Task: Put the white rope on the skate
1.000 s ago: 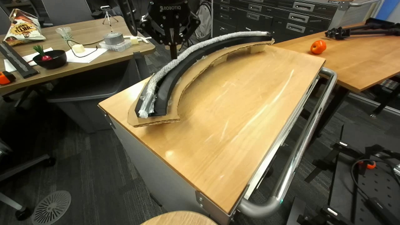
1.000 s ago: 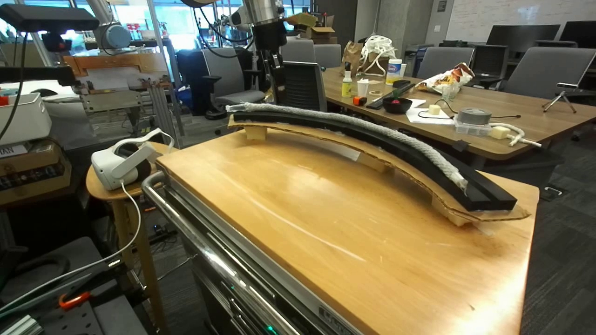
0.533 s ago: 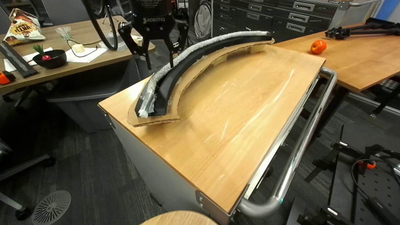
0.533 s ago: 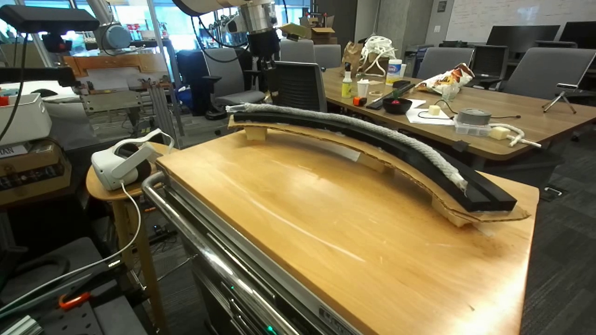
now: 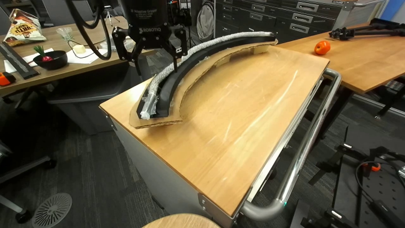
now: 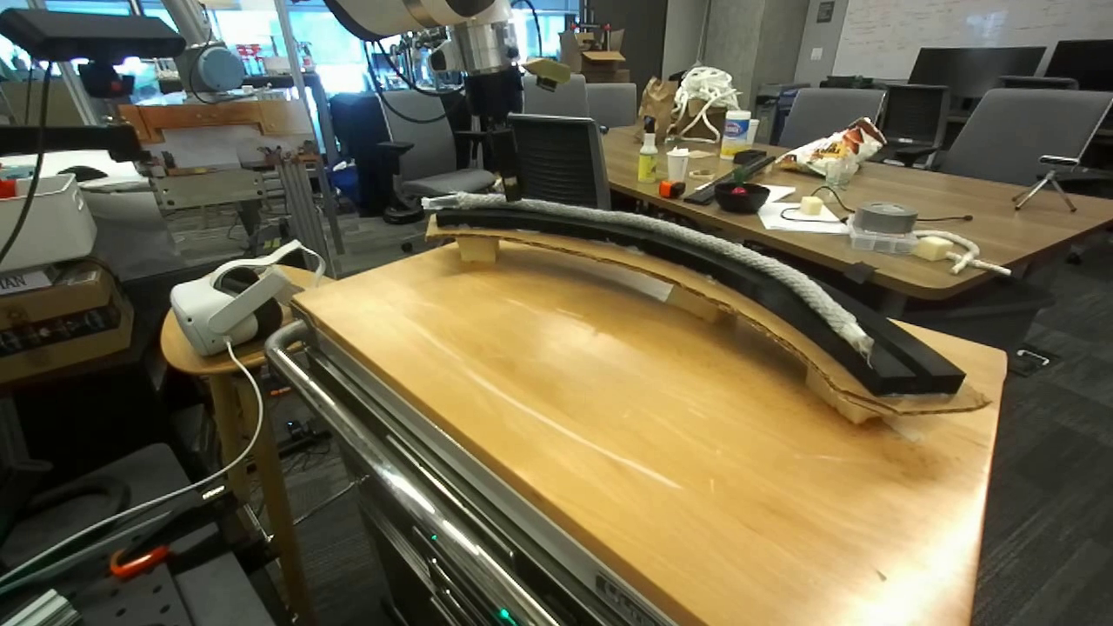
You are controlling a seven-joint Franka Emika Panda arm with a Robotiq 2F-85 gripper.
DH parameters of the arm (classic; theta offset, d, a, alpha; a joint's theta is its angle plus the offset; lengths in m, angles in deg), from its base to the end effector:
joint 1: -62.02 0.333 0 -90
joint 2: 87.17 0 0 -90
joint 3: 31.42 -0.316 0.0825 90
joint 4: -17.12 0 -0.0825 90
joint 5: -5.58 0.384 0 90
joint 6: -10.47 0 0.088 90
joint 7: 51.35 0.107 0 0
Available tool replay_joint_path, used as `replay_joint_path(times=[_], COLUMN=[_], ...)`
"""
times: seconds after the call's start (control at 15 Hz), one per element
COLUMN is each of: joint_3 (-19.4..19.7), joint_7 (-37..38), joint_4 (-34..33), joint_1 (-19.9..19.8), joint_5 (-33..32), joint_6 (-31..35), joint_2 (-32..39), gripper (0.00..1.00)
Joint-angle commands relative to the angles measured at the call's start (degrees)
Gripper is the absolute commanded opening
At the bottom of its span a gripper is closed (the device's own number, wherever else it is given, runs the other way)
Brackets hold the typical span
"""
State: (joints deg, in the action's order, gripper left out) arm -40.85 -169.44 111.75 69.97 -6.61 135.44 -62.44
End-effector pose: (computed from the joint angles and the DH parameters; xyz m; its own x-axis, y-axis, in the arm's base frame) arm 0.6554 0.1833 0.3748 -0.7655 0.6256 -0.1503 0.6286 0.7770 0.0328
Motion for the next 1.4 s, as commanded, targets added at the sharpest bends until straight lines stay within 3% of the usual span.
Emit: replay_joint_path(times=[0.0, 0.53, 0.6, 1.13, 1.27, 1.33], joint_3=[-0.5, -0.3, -0.3, -0.3, -0.3, -0.1], joint_7=[0.9, 2.3, 2.5, 2.2, 2.3, 2.7], joint_4=[-3.3, -4.1, -4.2, -3.8, -3.4, -3.2], joint_1=[-0.2, -0.3, -0.2, -0.5, -0.6, -0.6], joint_5=[1.5, 1.6, 1.3, 1.2, 1.3, 1.0], joint_6=[-2.5, -4.6, -5.4, -6.4, -5.6, -5.3], joint_2=[2.0, 2.8, 2.7, 2.1, 1.5, 1.2], gripper=[0.64, 0.02, 0.00, 0.04, 0.37, 0.44])
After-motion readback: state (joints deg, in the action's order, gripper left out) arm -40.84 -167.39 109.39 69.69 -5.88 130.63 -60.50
